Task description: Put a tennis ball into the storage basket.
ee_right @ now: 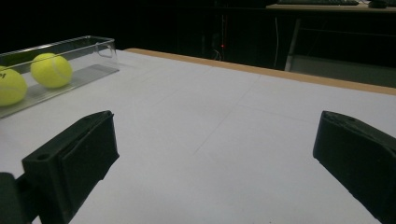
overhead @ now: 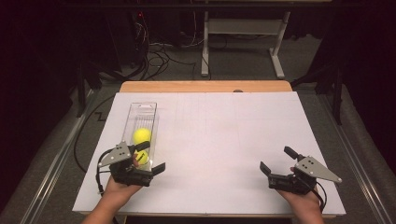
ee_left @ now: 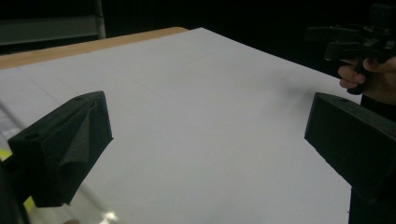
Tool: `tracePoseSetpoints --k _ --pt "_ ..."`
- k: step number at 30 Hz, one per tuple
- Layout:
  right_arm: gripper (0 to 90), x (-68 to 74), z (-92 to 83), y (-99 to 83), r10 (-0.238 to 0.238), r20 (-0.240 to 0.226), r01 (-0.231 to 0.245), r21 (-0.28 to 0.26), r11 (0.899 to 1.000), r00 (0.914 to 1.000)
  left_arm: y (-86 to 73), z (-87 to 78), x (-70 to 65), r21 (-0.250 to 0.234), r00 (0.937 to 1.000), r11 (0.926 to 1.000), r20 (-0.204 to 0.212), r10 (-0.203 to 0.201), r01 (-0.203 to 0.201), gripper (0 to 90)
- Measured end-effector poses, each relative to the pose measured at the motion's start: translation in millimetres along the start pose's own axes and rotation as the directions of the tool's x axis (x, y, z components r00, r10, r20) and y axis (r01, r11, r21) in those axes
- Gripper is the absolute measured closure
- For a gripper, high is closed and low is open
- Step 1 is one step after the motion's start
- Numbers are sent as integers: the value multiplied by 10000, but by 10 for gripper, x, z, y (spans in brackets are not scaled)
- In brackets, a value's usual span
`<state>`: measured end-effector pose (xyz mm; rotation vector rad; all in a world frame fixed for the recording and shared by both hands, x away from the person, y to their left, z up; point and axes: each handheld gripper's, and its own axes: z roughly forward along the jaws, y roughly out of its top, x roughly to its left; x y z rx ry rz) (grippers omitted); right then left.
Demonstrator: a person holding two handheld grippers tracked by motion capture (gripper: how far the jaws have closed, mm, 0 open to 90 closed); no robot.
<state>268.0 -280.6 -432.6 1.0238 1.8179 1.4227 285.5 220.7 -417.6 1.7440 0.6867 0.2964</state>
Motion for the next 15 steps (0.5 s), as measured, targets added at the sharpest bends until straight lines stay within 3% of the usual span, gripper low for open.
tracePoseSetpoints --k 5,8,12,15 --pt "4 -33 -37 2 155 138 -153 -142 9998 9998 -28 -171 116 -73 9992 10000 -404 33 -36 19" --pt "4 -44 -33 6 167 143 -165 -150 9998 9998 -48 -197 156 -98 9992 9999 -380 -145 141 18" --pt "4 -30 -34 12 121 94 -119 -196 9997 9999 -42 -204 139 -170 9994 9998 -305 -149 144 18" --pt "4 -25 -41 11 123 76 -122 -199 9997 9999 -53 -175 113 99 9993 9999 -361 -30 33 18"
